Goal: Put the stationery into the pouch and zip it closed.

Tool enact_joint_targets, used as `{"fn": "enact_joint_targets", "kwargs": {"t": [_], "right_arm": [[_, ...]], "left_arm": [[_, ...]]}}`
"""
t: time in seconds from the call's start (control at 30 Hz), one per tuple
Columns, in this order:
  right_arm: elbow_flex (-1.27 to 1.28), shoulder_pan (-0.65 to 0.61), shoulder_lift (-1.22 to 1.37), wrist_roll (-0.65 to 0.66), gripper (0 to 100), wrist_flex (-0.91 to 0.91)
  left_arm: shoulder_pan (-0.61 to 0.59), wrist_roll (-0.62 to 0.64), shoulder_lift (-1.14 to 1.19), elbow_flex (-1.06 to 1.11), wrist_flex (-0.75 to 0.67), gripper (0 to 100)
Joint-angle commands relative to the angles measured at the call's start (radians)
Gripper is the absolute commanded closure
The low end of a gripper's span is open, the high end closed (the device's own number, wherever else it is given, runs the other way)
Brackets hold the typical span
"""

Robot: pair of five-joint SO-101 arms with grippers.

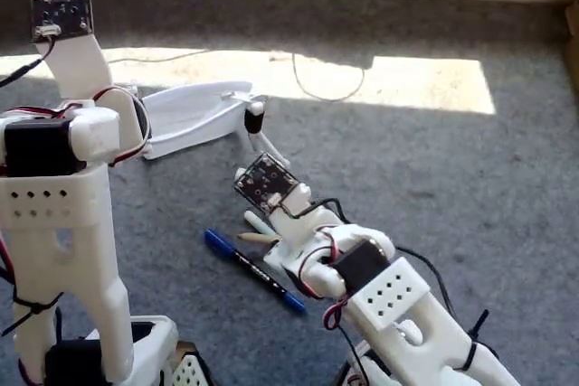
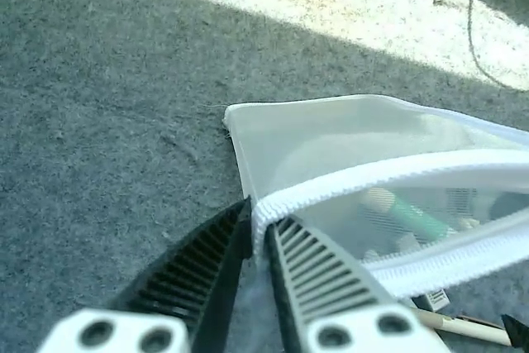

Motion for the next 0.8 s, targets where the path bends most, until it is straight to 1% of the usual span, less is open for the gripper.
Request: {"fn": "enact_joint_targets", "kwargs": {"t": [0.0,0.1,0.2,0.37,0.43,0.53,0.77], "right_arm": [[-0.11,-0.077,0.108,0.011,73.2,-0.021],[-0.139,-0.122,0.197,0.044,73.2,-0.024],[-0.145,-0.134,0.278,0.06,73.5,-0.038],[-0.145,-0.133,0.369,0.064,80.8,-0.107],[-0.145,-0.133,0.397,0.064,81.2,-0.128],[-0.145,-0.127,0.43,0.064,81.2,-0.154],[-0.145,-0.068,0.503,0.066,81.2,-0.223]], "left_arm": [[-0.012,0.014,-0.027,-0.002,-0.018,99],[-0.012,0.014,-0.027,-0.002,-0.018,99],[-0.012,0.014,-0.027,-0.002,-0.018,99],[-0.012,0.014,-0.027,-0.002,-0.018,99],[-0.012,0.014,-0.027,-0.002,-0.018,99],[-0.012,0.012,-0.027,-0.002,-0.018,99],[-0.012,0.011,-0.027,-0.001,-0.018,99]]}}
